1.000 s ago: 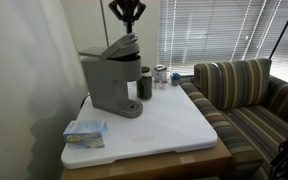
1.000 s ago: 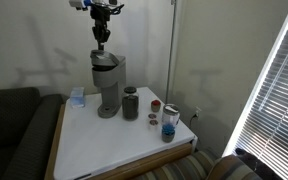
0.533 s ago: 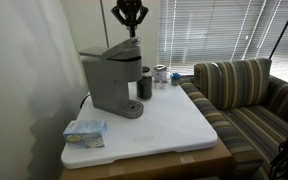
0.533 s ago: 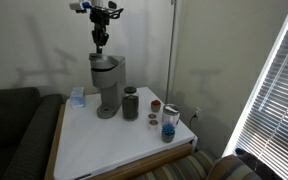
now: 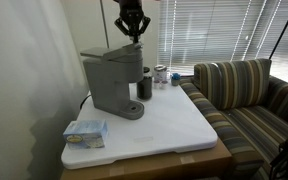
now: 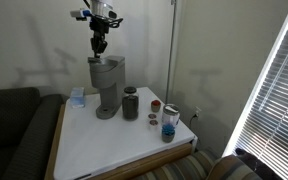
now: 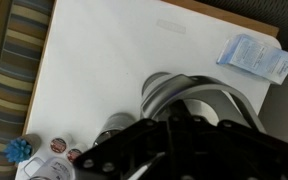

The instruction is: Close the coffeemaker

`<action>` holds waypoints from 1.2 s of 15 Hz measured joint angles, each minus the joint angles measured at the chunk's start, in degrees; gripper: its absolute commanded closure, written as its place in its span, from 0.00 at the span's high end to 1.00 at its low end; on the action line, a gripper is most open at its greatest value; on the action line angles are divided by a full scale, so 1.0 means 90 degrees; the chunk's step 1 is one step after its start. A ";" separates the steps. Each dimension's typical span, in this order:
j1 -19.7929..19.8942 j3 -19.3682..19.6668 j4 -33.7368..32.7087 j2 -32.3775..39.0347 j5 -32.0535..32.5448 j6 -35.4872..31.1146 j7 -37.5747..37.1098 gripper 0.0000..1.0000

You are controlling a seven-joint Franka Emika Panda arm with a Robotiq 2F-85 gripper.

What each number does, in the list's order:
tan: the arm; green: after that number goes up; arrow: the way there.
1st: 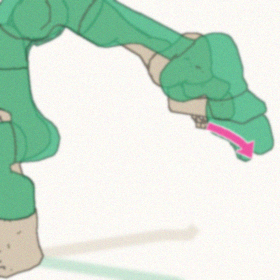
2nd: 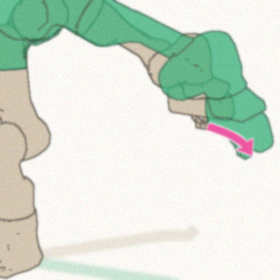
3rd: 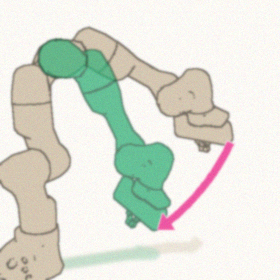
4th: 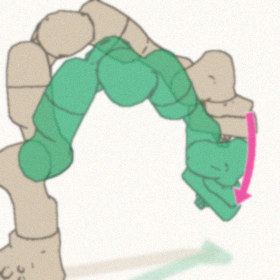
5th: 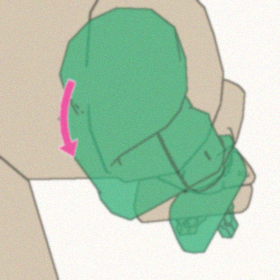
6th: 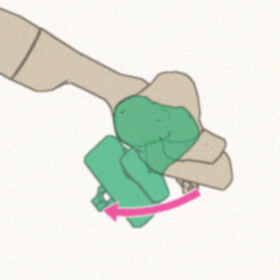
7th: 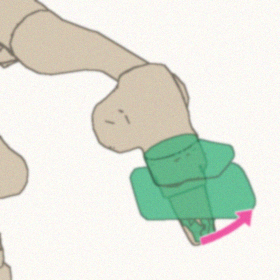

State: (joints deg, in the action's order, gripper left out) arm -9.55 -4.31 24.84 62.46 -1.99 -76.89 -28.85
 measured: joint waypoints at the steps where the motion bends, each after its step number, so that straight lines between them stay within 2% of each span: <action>1: 0.0003 0.0000 -0.0072 0.0066 -0.0036 0.0073 0.0000 0.00; 9: 0.0013 -0.0002 -0.0089 0.0063 -0.0062 0.0067 0.0000 0.00; 18: -0.0042 -0.0001 -0.0098 -0.0303 -0.0048 0.0109 -0.0114 0.00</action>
State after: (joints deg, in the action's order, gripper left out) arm -9.92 -4.32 23.96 59.73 -2.41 -75.91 -29.88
